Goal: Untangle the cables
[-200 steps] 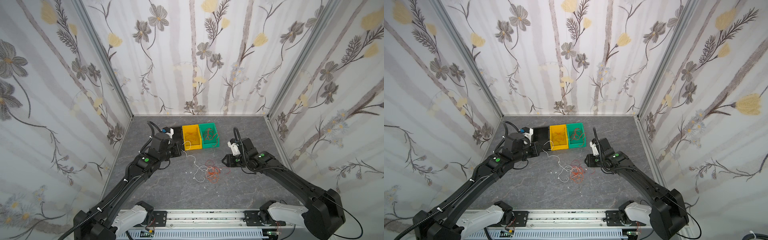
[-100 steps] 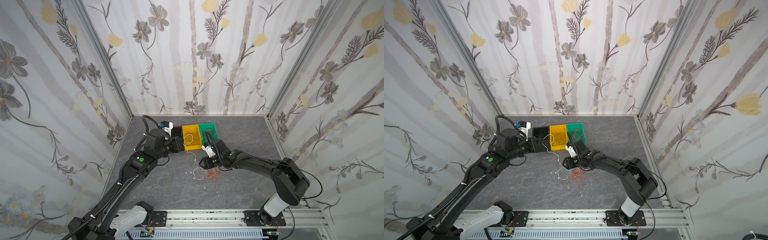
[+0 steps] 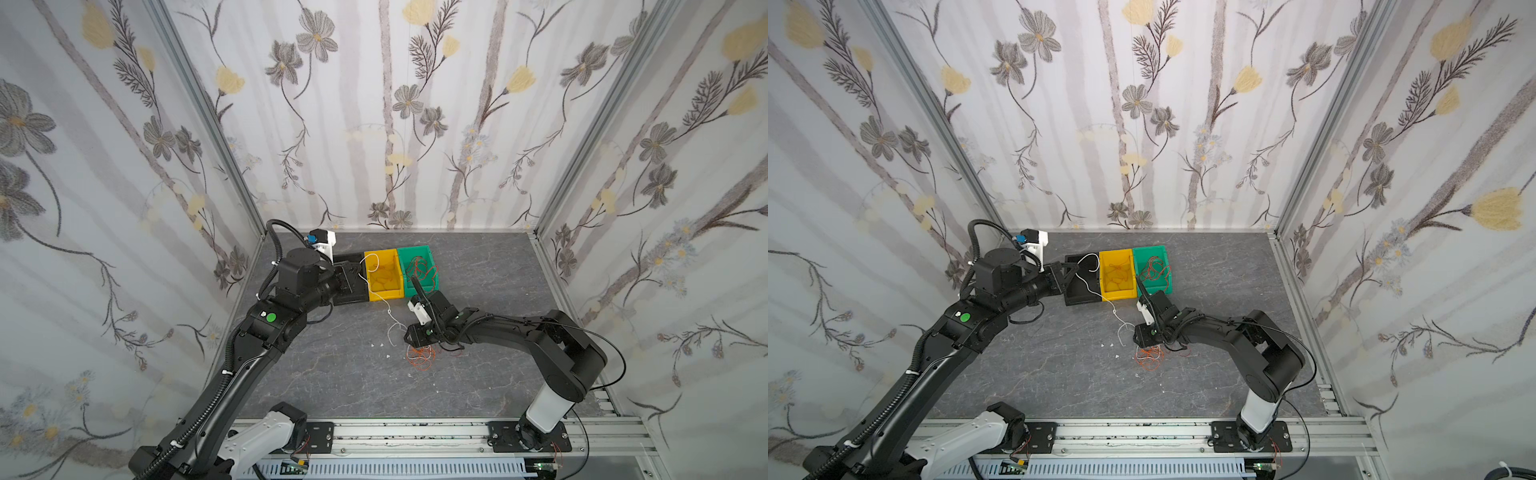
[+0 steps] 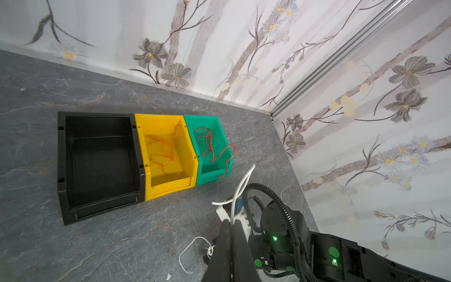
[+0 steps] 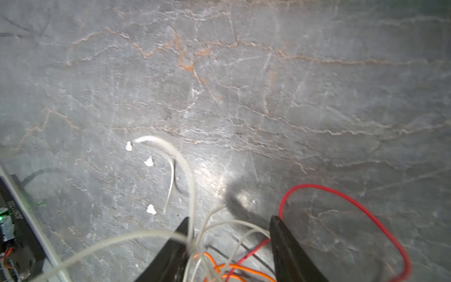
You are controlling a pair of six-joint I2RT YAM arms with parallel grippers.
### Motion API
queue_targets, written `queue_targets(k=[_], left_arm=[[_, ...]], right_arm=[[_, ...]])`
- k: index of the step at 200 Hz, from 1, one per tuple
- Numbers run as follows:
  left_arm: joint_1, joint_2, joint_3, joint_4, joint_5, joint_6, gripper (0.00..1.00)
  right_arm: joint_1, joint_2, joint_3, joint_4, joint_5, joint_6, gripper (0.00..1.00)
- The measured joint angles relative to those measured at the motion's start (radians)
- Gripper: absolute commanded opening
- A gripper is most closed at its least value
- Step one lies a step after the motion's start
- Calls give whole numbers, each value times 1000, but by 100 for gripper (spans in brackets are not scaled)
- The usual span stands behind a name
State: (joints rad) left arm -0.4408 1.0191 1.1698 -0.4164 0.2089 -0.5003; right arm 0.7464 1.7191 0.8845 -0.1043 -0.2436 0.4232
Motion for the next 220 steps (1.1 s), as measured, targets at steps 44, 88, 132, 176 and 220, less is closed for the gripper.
queue_targets(k=[44,88,132,176,220], left_arm=[[63,-13,61,-39,-25,26,0],[115,-17,98,-63,-30,30,0],[185,-18,125,-79,-31,30,0],[191,10,95,-62,50,12,0],[168,26,61,-30,146,-24,0]], right_arm=[[-14,-55,-69,26,47,13,58],[-22,-108,-126,27,78,13,58],[-34,-189,-182,-21,97,10,62],[-35,-266,-183,-54,34,-46,73],[-35,-314,-119,-58,-58,-103,76]])
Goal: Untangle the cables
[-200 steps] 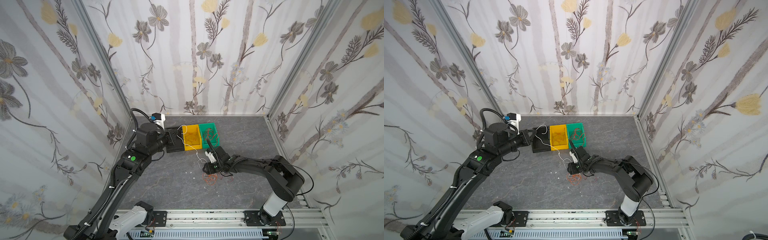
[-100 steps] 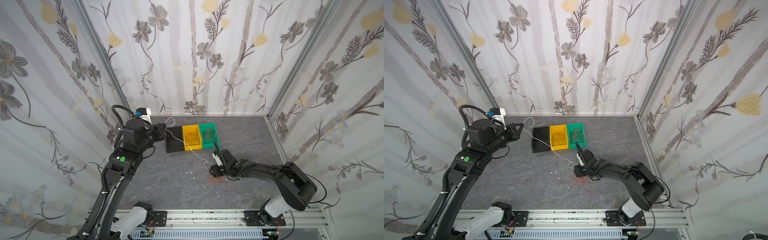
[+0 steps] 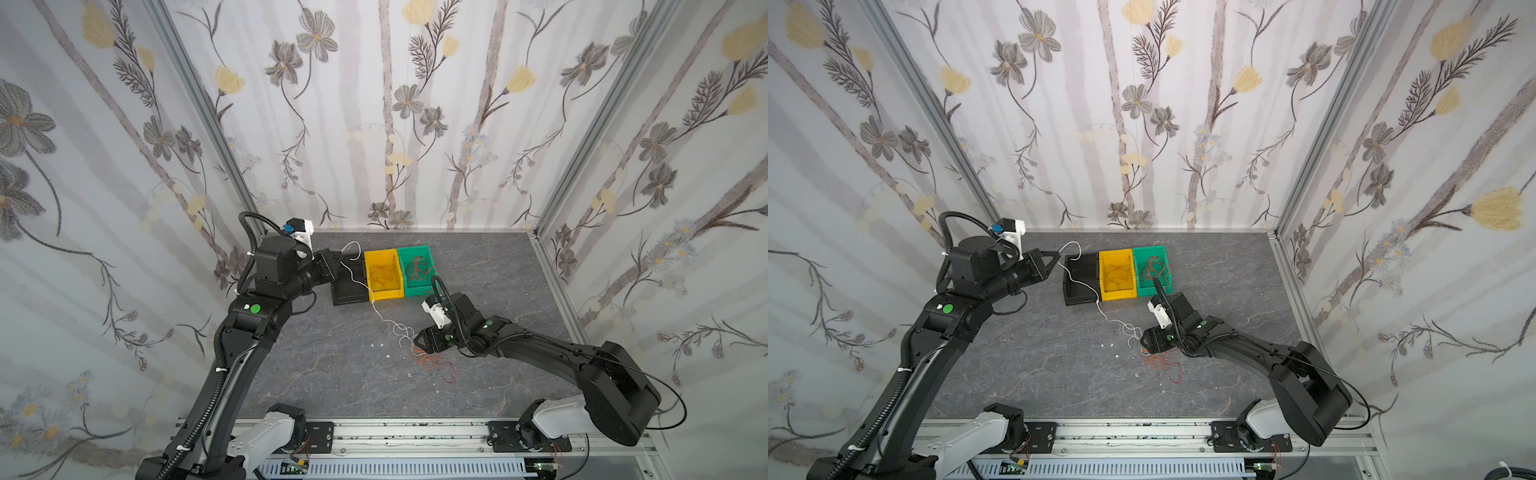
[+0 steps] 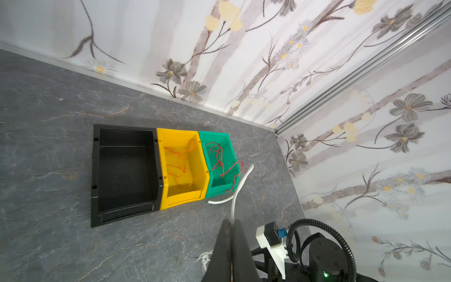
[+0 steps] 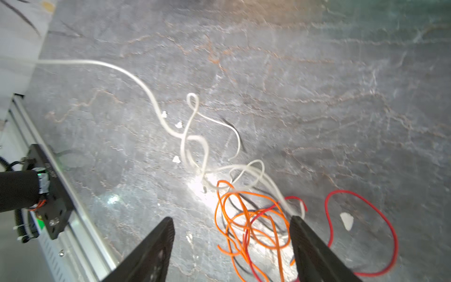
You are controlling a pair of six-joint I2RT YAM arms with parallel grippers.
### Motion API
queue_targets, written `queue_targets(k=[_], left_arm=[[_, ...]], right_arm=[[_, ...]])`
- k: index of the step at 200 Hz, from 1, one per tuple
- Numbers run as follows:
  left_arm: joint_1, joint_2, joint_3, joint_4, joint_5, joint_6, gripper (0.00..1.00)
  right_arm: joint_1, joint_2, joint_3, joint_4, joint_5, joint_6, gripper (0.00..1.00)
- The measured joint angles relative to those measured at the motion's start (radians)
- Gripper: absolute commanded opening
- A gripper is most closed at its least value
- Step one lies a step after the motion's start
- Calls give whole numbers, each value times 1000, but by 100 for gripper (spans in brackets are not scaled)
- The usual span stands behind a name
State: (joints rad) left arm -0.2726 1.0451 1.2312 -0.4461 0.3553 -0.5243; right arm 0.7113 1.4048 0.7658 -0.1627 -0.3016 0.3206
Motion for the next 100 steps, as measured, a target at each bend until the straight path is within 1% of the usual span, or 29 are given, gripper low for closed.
queue_targets(k=[23,37,67,100], left_arm=[[-12,0,-16,32,37,-28,0],[-23,0,-21,53,56,-43,0],[-41,-1,-22,90,89,-77,0],[-47,-15,-27,121,106,-109,0]], right_arm=[[0,-6,33,6,-37,-16,77],[3,8,50,15,-60,-19,75],[32,93,114,85,-83,-22,72],[31,192,150,192,-82,-23,71]])
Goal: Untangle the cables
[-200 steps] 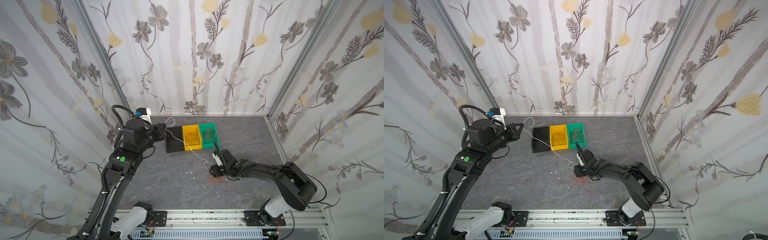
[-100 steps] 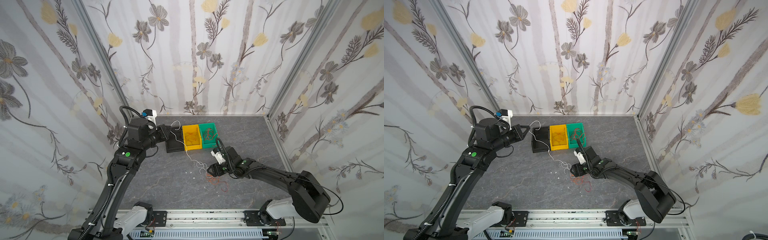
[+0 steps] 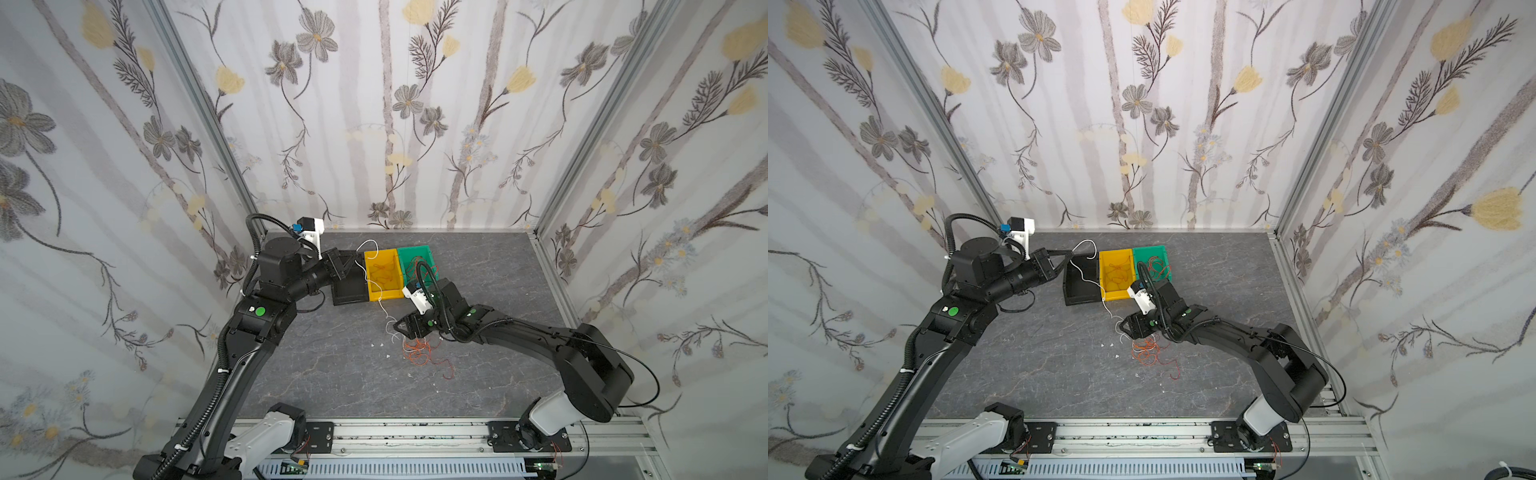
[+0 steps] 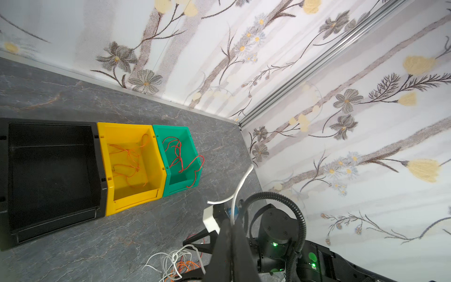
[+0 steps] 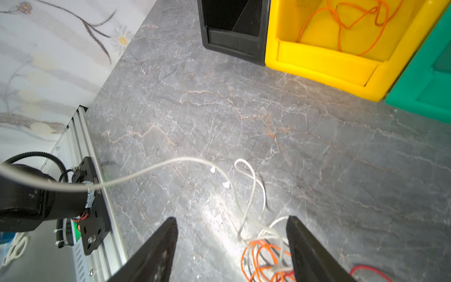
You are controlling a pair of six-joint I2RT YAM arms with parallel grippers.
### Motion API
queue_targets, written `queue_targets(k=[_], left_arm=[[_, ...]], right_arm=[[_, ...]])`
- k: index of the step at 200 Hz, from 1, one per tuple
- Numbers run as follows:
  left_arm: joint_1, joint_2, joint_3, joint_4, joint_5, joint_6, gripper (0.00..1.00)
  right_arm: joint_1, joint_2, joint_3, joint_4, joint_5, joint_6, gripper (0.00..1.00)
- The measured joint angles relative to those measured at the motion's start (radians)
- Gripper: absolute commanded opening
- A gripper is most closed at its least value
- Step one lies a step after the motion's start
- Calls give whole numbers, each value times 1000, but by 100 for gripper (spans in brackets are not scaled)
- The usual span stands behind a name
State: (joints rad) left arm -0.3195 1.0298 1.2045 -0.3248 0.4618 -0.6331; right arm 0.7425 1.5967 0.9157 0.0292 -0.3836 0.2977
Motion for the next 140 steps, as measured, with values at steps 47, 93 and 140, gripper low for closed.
queue_targets(k=[47,93,140], left_arm=[[-6,-23,-28,31,14,-40,0],[-6,-44,-40,43,20,-55,0],[-6,-46,-115,53,11,-67,0]], right_arm=[[0,146,98,98,10,-3,64],[-8,179,117,161,8,16,28],[-11,95,84,193,-22,34,5]])
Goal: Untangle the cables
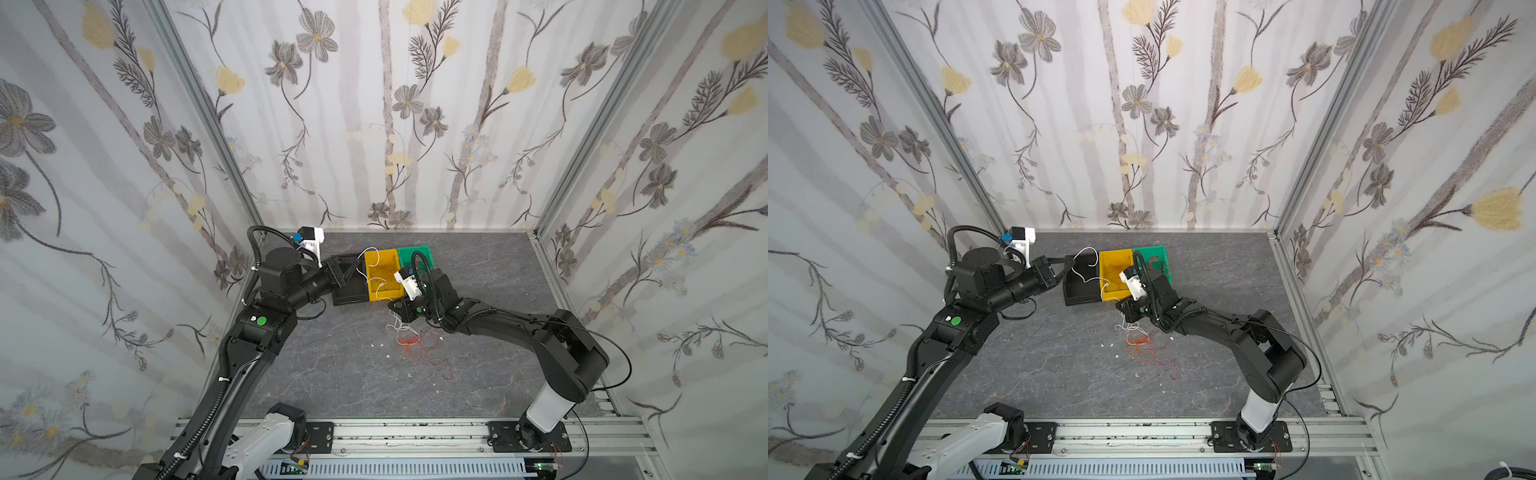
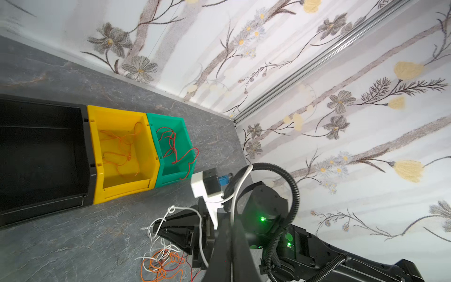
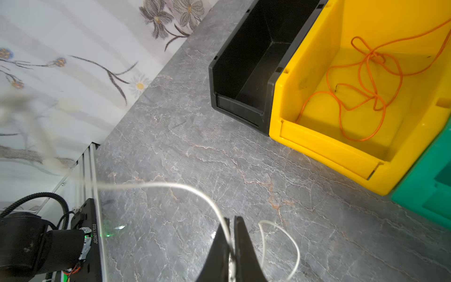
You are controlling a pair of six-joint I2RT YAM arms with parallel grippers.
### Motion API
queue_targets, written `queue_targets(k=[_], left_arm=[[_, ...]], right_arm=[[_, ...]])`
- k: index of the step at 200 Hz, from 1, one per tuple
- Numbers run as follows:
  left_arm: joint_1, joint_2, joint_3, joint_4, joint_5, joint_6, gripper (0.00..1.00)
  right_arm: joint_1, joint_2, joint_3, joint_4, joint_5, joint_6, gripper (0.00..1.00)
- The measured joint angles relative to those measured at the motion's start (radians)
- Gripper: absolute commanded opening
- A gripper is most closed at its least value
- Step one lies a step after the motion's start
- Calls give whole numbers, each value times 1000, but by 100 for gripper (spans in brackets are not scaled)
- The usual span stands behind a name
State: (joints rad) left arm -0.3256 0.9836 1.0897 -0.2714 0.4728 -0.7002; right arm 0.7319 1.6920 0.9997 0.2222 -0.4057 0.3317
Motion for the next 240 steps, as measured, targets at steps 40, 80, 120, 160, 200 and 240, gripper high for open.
queue_targets(k=[40,80,120,160,200,240], left_arm=[[0,5,-77,18,-11,-8,0],[0,-22,-203,15,-58,-9,0],[0,-51,-392,6,-130,-11,0],[1,-73,-523,-24,-245,-49,0],[5,-10,-577,-61,-349,-101,14],[8,12,-594,-92,-384,-138,42]], right_arm=[[0,-78,-47,-20,-19,19,2],[-1,-146,-56,-127,-31,19,2],[22,-84,20,-337,19,-7,1],[87,26,90,-460,69,-28,1],[137,91,174,-524,106,-35,1],[166,140,239,-566,125,-49,1]])
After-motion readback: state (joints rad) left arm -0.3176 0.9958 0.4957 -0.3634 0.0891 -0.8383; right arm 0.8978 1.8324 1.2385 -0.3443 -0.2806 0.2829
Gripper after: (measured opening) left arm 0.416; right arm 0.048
